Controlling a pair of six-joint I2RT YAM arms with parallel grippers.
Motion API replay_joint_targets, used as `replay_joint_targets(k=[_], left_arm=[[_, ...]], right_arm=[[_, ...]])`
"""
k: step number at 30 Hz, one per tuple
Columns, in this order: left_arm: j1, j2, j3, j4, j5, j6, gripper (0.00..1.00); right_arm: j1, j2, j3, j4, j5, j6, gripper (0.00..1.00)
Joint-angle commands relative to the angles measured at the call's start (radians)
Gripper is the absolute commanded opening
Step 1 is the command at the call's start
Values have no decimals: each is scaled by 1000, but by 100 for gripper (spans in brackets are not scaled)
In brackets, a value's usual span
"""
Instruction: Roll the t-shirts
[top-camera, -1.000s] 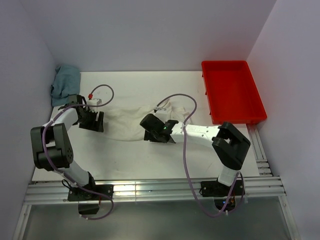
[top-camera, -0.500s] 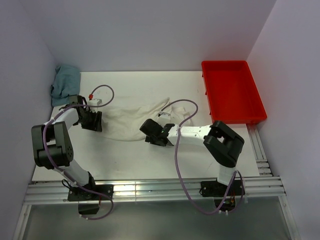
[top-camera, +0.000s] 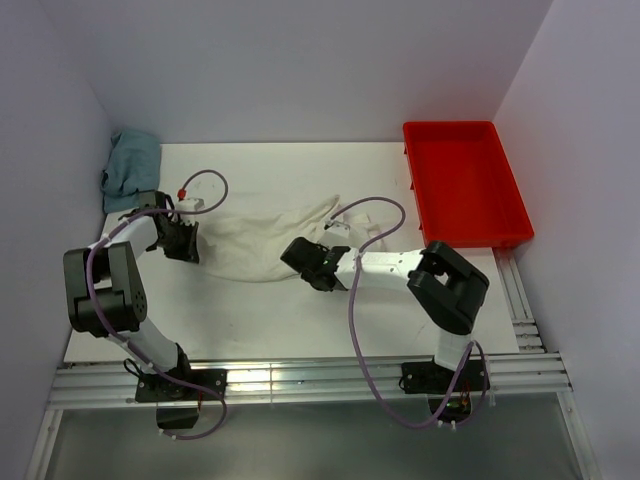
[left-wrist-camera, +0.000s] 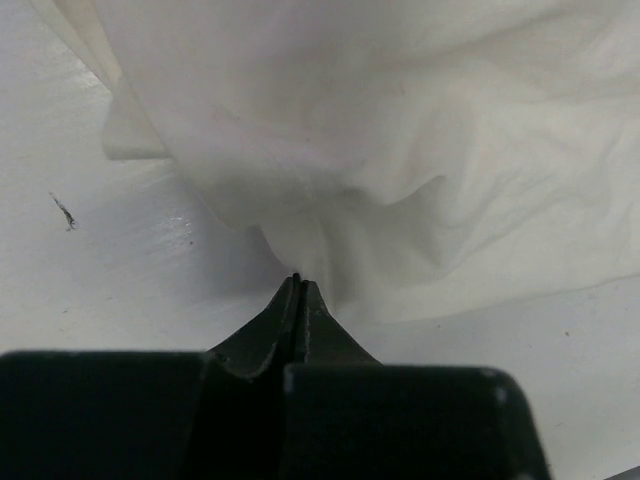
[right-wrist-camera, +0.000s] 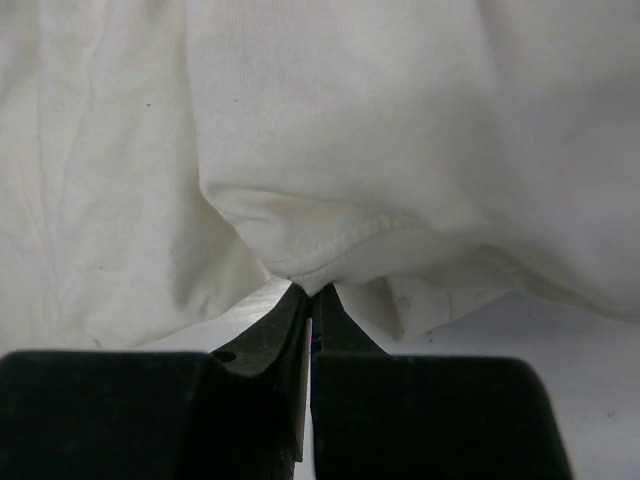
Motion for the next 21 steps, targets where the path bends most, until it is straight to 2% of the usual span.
replay_joint_targets(k=[1,5,13,18,21], left_arm=[[-2,-77,36,-30,40,-4,0],[-2,-168,85,-95,25,-14,0],[17,-372,195,-187,-38,-43,0],[38,-468,272,-198,-96,-73,0],[50,-485,325,-205,-139,-76,0]], right_arm=[[-8,-64,38,-61,115,4,0],[-9,-228,10,-151,171,-25,0],[-51,-692,-76,-334,247,-74,0],[-95,-887,-64,-434,286,-104,0],[-147,-978,-27,-478,297,-174,0]])
